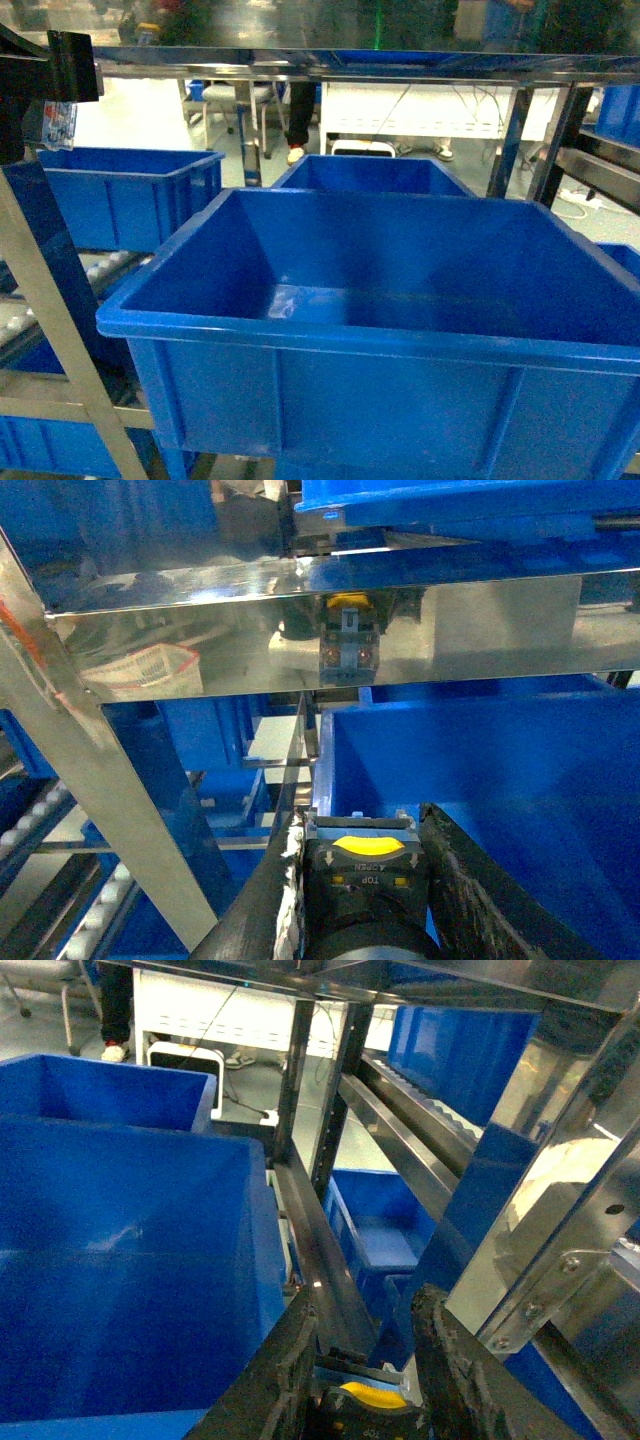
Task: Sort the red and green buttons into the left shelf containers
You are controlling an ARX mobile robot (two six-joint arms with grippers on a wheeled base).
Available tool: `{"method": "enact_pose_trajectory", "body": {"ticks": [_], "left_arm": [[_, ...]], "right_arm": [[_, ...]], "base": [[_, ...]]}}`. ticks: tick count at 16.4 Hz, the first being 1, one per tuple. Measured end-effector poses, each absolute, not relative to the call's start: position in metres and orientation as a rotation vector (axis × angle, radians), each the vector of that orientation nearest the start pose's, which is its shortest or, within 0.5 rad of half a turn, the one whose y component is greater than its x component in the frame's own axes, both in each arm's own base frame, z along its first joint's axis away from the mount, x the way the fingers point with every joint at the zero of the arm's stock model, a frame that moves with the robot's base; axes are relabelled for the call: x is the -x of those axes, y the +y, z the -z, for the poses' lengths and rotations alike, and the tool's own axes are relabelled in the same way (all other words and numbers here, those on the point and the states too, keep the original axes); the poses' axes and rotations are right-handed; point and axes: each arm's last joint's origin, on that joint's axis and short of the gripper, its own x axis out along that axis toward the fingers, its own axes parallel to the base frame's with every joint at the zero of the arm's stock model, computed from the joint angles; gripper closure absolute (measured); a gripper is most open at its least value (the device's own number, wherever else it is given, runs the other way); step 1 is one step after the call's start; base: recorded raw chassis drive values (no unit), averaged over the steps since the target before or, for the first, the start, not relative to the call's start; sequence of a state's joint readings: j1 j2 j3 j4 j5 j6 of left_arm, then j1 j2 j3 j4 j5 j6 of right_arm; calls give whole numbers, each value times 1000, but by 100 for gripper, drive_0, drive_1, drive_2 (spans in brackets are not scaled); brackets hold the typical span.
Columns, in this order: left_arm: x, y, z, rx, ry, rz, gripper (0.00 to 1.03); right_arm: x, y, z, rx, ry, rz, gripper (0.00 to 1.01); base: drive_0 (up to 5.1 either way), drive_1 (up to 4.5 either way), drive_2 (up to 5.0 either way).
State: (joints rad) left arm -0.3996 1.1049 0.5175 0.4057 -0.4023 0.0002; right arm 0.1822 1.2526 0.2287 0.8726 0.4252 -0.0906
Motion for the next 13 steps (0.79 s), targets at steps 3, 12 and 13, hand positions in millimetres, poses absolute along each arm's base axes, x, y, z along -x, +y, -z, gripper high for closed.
{"method": "enact_pose_trajectory", "body": {"ticks": [3,12,13], "left_arm": [[-218,-79,-236,-71,168,-4,75],[-218,-79,-236,-71,168,-4,75],[-218,-79,-236,-71,168,-4,75]], "right_arm": [[-227,33,-150,151,226,186,74],[-302,79,-120,123,380,98,74],[-310,84,-113,118,419,100,74]], "base": [[163,-85,-85],[0,0,0],[0,0,0]]}}
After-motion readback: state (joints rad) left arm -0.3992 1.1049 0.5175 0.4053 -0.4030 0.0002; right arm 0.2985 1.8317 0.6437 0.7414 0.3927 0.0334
